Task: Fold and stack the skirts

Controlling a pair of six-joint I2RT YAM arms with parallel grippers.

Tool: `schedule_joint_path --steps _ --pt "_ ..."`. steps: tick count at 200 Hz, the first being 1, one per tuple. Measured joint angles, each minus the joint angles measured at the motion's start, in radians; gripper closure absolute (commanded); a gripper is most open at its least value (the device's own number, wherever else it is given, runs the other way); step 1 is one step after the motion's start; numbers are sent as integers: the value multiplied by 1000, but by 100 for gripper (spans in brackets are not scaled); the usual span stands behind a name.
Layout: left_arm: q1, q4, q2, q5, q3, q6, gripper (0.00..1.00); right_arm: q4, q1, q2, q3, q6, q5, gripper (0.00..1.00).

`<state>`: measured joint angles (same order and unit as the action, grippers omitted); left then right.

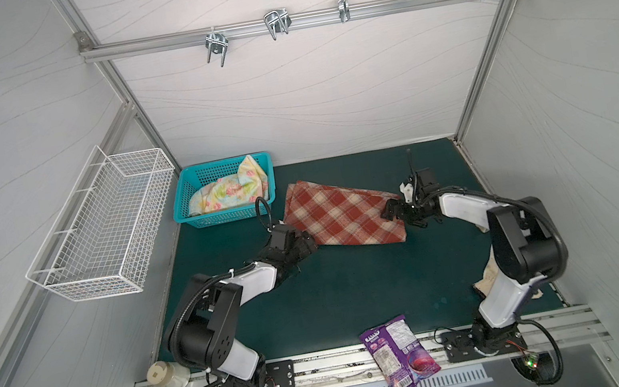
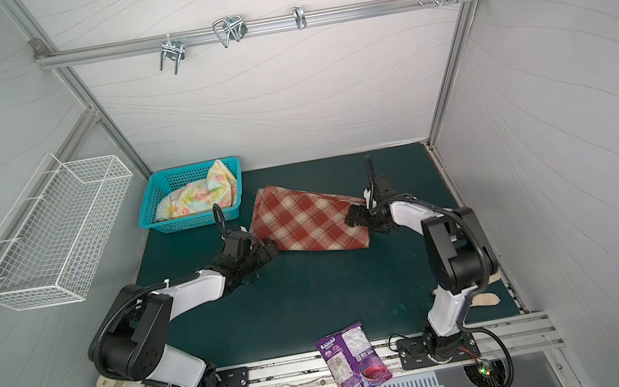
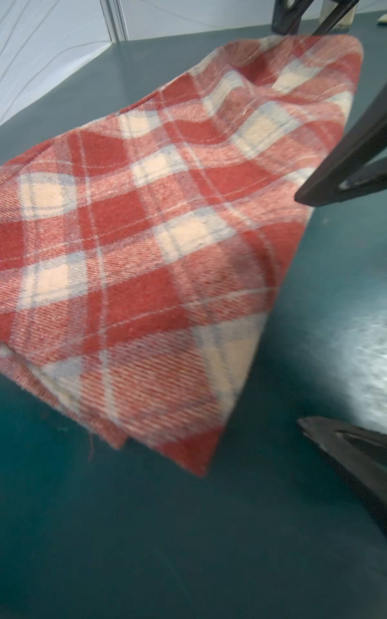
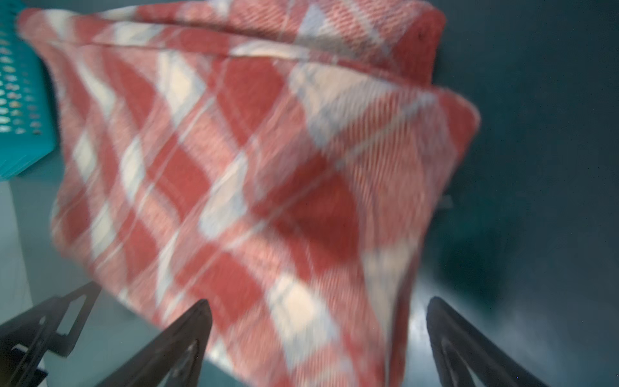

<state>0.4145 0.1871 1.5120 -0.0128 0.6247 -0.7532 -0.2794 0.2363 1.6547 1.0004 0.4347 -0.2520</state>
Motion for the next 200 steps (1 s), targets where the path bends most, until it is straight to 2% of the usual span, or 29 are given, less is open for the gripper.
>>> schedule_joint_path --steps 22,43,77,105,147,174,200 --pt "1 -60 -94 5 14 5 1 11 12 -135 -50 13 0 1" --pt "1 -138 -119 5 114 33 1 18 43 -198 -69 19 1 1" --pt "-2 -176 4 13 358 108 1 62 90 -187 -124 47 -15 1" --pt "-15 -159 165 37 459 138 1 90 111 -145 -161 69 -27 1" --pt "-24 -171 354 54 472 151 1 147 134 -51 -165 73 -37 1" --pt "-26 -158 362 33 440 147 2 198 134 -68 -205 77 -32 1" --pt "-24 -74 338 12 366 127 2 216 134 -118 -258 82 -10 1"
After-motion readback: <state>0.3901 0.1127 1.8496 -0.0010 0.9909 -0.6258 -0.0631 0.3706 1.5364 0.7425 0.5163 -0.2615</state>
